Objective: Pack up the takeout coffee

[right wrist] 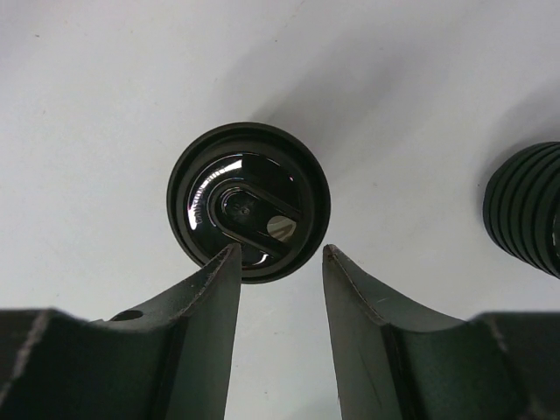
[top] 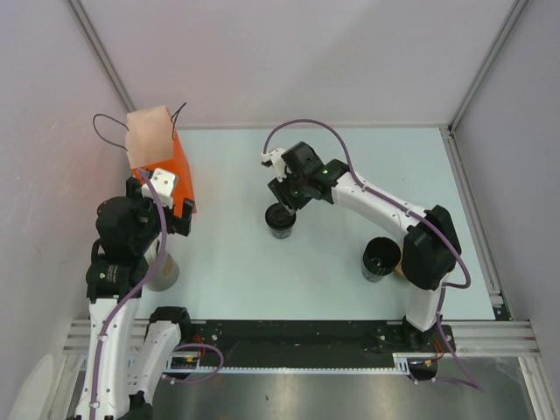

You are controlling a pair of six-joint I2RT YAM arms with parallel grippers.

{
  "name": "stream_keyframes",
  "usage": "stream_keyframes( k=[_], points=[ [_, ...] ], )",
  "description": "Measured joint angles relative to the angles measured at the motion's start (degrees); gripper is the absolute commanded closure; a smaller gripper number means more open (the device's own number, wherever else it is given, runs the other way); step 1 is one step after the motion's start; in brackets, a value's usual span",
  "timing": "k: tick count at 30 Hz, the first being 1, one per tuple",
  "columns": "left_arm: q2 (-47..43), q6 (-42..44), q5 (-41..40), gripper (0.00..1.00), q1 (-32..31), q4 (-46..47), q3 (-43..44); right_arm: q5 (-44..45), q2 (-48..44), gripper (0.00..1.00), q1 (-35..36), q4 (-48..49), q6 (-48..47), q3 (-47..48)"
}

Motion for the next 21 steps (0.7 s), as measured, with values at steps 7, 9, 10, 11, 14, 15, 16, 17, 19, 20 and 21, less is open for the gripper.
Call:
stream_keyframes(
  k=[7,9,10,11,14,15,16,17,19,20,21],
  points=[
    [-0.37,-0.98,1.57,0.0,3.02,1.2,-1.97,3.3,1.01,0.55,-0.17,-0.11,-0.02,0.0],
    [-0.37,-1.2,2.19,0.0,3.56,1.25,-2.16,3.89,1.38,0.55,-0.28,-0.17,-0.02,0.0],
    [-0.37,-1.33,2.58,0.0,3.74,1.27,-2.16,4.07,1.55,0.56,-0.28,-0.2,-0.02,0.0],
    [-0.37,-1.46,2.84,0.0,3.87,1.33,-2.16,4.15,1.64,0.56,-0.28,-0.26,-0.02,0.0],
    [-0.48,-1.62,3.98,0.0,4.42,1.53,-2.16,4.28,1.77,0.57,-0.31,-0.35,-0.02,0.0],
    [-0.52,-1.64,4.28,0.0,4.68,1.57,-2.19,4.28,1.77,0.57,-0.42,-0.33,-0.02,0.0],
    [-0.72,-1.64,4.57,0.0,4.92,1.6,-2.23,4.26,1.77,0.57,-0.46,-0.33,-0.02,0.0],
    [-0.76,-1.64,4.83,0.0,5.14,1.6,-2.25,4.26,1.79,0.57,-0.46,-0.35,-0.02,0.0],
    [-0.98,-1.68,5.55,0.0,5.57,1.62,-2.27,4.26,1.79,0.58,-0.52,-0.33,-0.02,0.0],
    [-1.09,-1.75,5.84,0.0,5.81,1.66,-2.32,4.22,1.79,0.58,-0.57,-0.33,-0.02,0.0],
    [-1.11,-1.79,6.05,0.0,5.99,1.75,-2.38,4.17,1.81,0.58,-0.63,-0.35,0.0,0.0]
  ],
)
